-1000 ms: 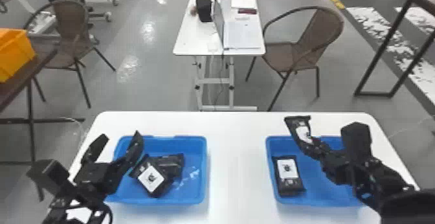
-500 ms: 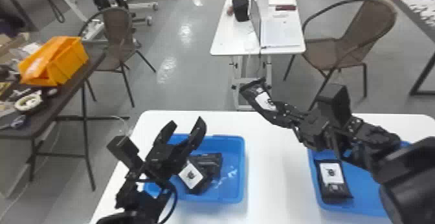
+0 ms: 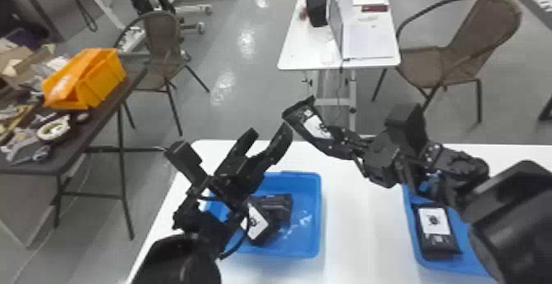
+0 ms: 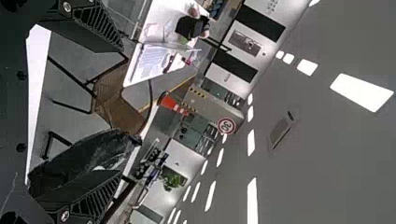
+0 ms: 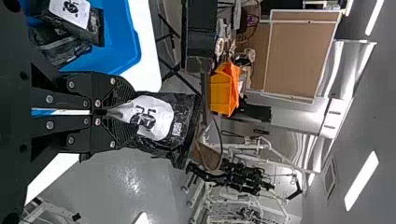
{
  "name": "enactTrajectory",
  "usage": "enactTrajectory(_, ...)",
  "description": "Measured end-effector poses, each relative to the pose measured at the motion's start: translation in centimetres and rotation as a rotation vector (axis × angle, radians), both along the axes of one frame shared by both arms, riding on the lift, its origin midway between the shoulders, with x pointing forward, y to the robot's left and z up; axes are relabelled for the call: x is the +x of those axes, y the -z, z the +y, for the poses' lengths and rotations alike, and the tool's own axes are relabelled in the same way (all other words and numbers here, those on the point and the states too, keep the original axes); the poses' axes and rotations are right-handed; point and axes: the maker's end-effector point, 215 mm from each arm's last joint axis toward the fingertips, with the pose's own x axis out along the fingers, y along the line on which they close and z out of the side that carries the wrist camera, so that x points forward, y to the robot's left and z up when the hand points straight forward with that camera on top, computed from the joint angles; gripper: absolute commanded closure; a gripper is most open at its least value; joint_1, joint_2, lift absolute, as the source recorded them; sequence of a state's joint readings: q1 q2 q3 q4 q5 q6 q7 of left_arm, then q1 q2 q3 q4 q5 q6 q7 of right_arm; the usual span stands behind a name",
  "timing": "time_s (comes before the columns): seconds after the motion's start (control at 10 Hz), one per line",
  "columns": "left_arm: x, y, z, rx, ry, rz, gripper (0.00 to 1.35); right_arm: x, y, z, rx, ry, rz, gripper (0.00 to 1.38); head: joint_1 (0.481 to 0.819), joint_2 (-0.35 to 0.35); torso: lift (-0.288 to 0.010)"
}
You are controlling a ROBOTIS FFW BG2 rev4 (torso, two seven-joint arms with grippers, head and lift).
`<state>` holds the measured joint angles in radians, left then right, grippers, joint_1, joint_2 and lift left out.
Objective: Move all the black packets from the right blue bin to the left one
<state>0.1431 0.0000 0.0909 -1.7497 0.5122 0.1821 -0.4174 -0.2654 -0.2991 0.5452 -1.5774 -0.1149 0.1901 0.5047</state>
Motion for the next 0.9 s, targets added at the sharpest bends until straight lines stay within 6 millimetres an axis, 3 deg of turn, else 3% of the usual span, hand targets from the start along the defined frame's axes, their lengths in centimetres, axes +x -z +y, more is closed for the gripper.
enactTrajectory(0.5, 0.9, -0.9, -3.0, -0.032, 0.067, 0.013, 0.1, -0.1, 0.2, 2.5, 0.062, -0.025, 0.046, 1.13, 0.695, 0.205, 0.0)
enactTrajectory(0.7, 1.1, -1.1, -3.6, -0.035, 0.079, 0.012, 0.18, -0.2, 0.4, 3.2, 0.077, -0.034, 0.061, 1.13, 0.695, 0.207, 0.0)
enactTrajectory(0.8, 1.1, -0.9, -4.2, -0.036, 0.094, 0.025, 0.49, -0.2, 0.5, 3.3, 0.079, -0.033, 0.065, 1.13, 0.695, 0.204, 0.0)
enactTrajectory(0.9, 1.1, -0.4, -5.1, -0.038, 0.117, 0.047, 1.17, -0.2, 0.5, 3.4, 0.08, -0.034, 0.067, 1.13, 0.695, 0.195, 0.0)
